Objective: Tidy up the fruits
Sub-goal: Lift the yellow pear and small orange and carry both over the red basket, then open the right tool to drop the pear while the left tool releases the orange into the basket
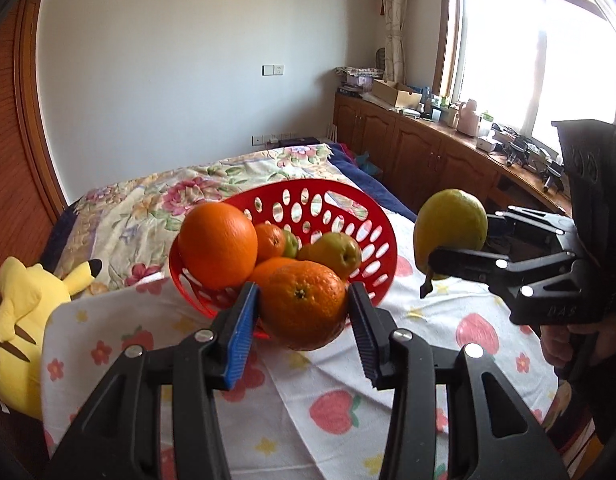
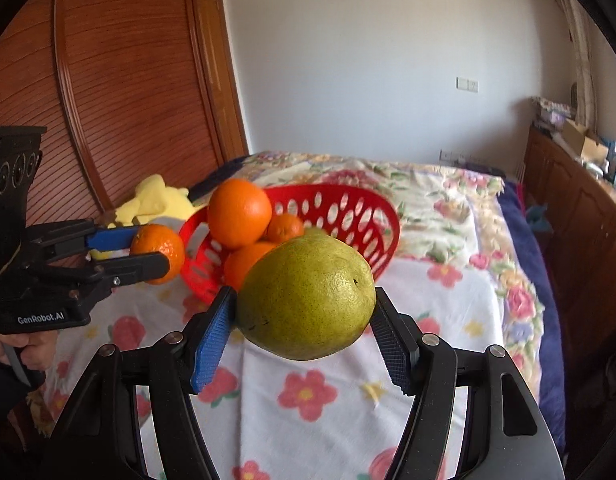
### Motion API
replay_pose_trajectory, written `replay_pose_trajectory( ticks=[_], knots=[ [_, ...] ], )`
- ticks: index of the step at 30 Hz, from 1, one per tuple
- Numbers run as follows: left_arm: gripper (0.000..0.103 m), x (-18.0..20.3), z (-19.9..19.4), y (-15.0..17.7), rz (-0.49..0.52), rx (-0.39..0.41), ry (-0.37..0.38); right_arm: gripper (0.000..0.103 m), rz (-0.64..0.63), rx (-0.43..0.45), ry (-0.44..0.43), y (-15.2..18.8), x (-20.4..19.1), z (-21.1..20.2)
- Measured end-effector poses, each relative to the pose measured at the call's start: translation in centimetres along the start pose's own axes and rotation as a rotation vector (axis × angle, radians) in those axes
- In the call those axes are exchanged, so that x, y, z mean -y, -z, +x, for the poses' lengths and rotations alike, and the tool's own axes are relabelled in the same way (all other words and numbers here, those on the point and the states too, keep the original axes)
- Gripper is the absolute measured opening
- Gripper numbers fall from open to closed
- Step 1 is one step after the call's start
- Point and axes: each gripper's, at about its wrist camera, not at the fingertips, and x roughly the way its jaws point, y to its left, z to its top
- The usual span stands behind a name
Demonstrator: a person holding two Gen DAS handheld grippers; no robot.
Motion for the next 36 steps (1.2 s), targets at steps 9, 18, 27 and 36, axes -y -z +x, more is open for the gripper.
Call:
replay_pose_trajectory(
  ticks=[9, 18, 27, 36],
  knots=[
    [0.043, -1.0, 3.2, -1.2, -0.014, -0.014, -0.023, 0.068, -0.044, -0.01, -0.007, -4.0, 1.1, 4.4],
    [0.043, -1.2, 6.4, -1.7, -0.012, -0.051, -0.019, 0.068, -0.078, -0.1, 0.006, -5.7, 2.4, 11.4],
    [0.043, -1.4, 8.0, -1.6, -0.012, -0.073, -0.014, 0.068, -0.071, -0.161, -0.001, -5.7, 2.9, 14.2],
    [0.044, -0.8, 8.8, -1.2, -0.007, -0.1, -0.01, 0.069, -0.095, -0.183, 0.009, -5.4, 2.4, 15.0]
  ],
)
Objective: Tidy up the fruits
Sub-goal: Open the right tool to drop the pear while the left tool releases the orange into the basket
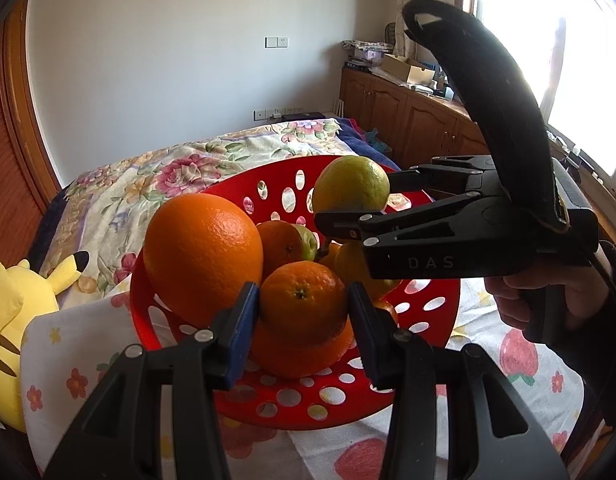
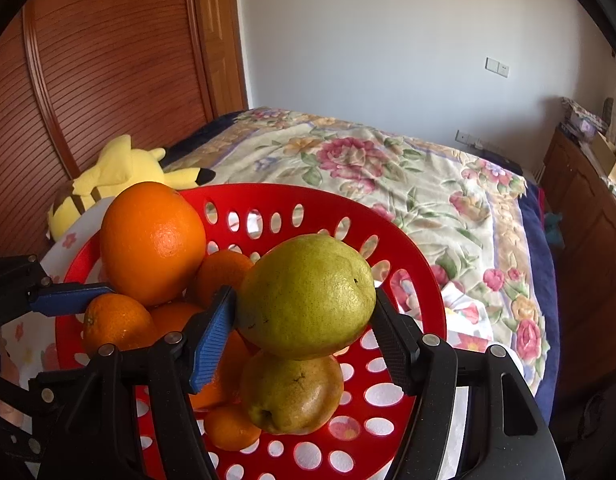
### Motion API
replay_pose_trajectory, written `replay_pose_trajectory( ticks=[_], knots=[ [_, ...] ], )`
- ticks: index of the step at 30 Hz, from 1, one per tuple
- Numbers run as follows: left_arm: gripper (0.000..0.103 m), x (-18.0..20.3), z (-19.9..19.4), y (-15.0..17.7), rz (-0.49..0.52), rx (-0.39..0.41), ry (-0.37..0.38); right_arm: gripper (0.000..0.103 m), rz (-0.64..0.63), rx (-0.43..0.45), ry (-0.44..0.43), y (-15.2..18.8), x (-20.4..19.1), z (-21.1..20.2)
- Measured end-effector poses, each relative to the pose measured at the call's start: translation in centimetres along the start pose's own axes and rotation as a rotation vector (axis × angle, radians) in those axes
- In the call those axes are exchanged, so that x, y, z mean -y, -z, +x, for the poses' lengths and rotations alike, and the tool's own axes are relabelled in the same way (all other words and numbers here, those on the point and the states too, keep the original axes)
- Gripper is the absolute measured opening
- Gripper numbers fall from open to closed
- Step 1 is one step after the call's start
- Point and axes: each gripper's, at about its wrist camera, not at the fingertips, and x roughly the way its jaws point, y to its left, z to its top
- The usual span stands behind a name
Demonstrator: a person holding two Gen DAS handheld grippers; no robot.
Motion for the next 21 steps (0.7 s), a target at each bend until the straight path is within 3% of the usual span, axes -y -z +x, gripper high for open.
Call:
replay_pose_trajectory(
  ticks=[21],
  knots=[
    [0.048, 0.2, -0.2, 0.1, -0.011, -0.027, -0.013, 0.07, 0.062, 0.072, -0.02, 1.5, 0.5, -3.5]
  ],
)
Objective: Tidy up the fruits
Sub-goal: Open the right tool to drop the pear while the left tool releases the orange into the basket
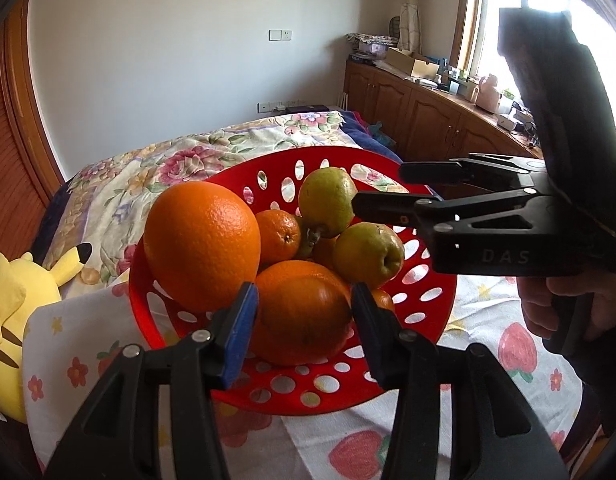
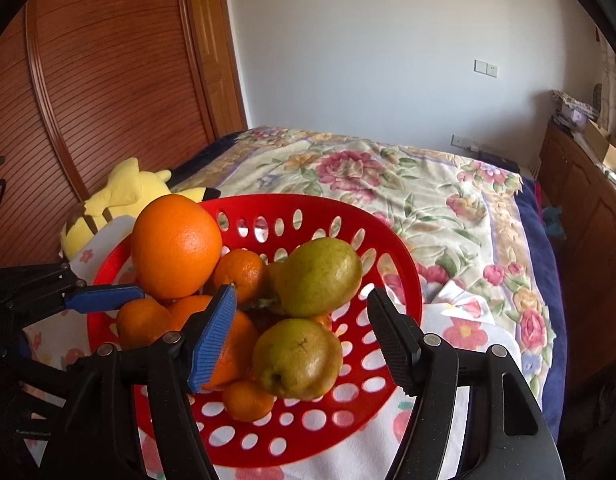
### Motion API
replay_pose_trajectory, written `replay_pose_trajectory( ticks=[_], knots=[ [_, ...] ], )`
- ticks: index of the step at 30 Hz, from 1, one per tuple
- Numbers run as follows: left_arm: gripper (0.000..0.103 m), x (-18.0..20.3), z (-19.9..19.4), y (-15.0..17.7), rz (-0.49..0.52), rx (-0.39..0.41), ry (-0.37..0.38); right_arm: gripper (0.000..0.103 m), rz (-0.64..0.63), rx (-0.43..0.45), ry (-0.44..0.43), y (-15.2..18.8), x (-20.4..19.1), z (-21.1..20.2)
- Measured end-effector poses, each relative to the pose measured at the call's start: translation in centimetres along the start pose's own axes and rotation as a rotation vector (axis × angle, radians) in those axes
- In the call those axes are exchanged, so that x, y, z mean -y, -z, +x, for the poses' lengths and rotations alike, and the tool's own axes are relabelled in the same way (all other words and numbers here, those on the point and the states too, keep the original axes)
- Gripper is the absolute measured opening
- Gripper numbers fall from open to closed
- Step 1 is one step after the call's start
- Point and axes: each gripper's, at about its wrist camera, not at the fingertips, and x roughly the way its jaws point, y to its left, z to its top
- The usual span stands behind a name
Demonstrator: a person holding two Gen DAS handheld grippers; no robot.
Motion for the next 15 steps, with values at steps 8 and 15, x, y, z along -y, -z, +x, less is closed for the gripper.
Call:
replay_pose_trajectory(
  ticks=[8, 15],
  knots=[
    [0.049, -0.3, -0.8, 1.0, -0.021, -0.004, -0.028, 0.07, 0.003, 0.037, 0.034, 1.0, -0.9, -2.1],
    [0.049, 0.2, -3.3, 1.5, -0.017, 0.022, -0.05, 0.07, 0.019, 0.066, 0.034, 2.1, -2.2, -3.8]
  ],
)
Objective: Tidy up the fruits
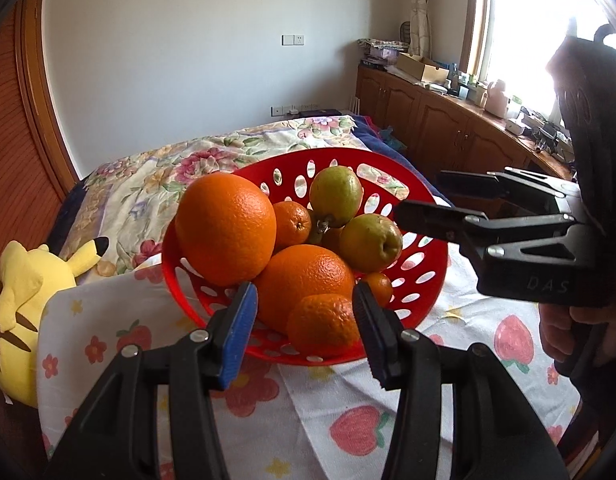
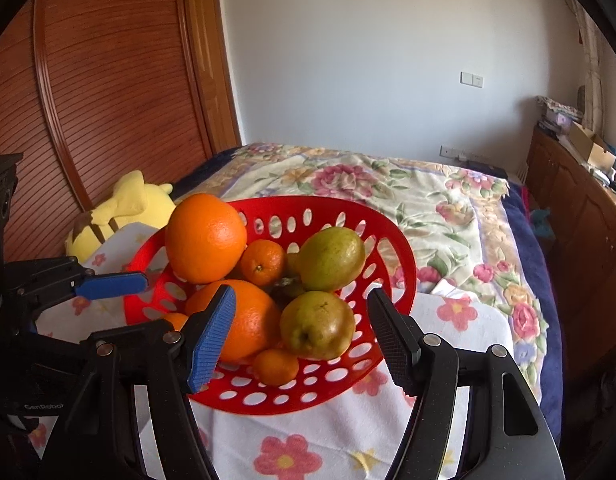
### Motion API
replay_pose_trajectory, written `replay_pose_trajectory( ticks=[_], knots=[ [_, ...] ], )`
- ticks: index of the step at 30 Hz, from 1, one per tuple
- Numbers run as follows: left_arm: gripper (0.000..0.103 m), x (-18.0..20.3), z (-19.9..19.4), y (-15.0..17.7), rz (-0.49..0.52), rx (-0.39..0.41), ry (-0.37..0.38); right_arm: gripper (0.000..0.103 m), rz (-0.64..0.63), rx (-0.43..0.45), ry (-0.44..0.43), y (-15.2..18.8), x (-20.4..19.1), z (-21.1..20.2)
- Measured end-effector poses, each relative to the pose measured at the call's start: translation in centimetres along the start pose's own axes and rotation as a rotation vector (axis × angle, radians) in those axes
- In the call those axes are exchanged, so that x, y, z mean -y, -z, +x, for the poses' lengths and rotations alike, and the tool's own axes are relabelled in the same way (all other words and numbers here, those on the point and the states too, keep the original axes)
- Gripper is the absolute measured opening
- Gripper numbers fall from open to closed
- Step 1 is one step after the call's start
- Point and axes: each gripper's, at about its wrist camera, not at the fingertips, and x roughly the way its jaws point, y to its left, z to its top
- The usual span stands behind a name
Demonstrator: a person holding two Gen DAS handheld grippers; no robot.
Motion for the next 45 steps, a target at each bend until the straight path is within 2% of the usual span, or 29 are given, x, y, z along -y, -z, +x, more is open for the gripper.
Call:
replay_pose_trajectory(
  ticks=[13, 21, 26, 33, 37, 45],
  knots=[
    [0.056, 1.5, -7.3, 1.9, -0.002, 0.092, -0.037, 0.07, 0.027, 0.084, 0.007, 2.5, -2.8, -6.8],
    [0.071, 2.3, -11.8, 3.9, -0.005, 0.181, -0.06, 0.07, 0.039, 0.14, 0.051, 4.6, -4.6, -11.8],
    [0.073, 2.6, -14.3, 5.2, -0.007, 0.229, -0.08, 0.072, 0.049, 0.188, 0.081, 6.1, -5.8, -14.8],
    [0.09, 3.2, -17.6, 7.8, -0.009, 0.286, -0.099, 0.081, 0.045, 0.244, 0.125, 7.9, -7.3, -17.9],
    [0.091, 3.6, -18.8, 9.3, -0.03, 0.284, -0.12, 0.087, 0.054, 0.265, 0.141, 9.3, -8.1, -19.3],
    [0.091, 4.5, -21.4, 12.3, -0.046, 0.316, -0.161, 0.09, 0.061, 0.312, 0.189, 11.5, -9.3, -22.5]
  ],
)
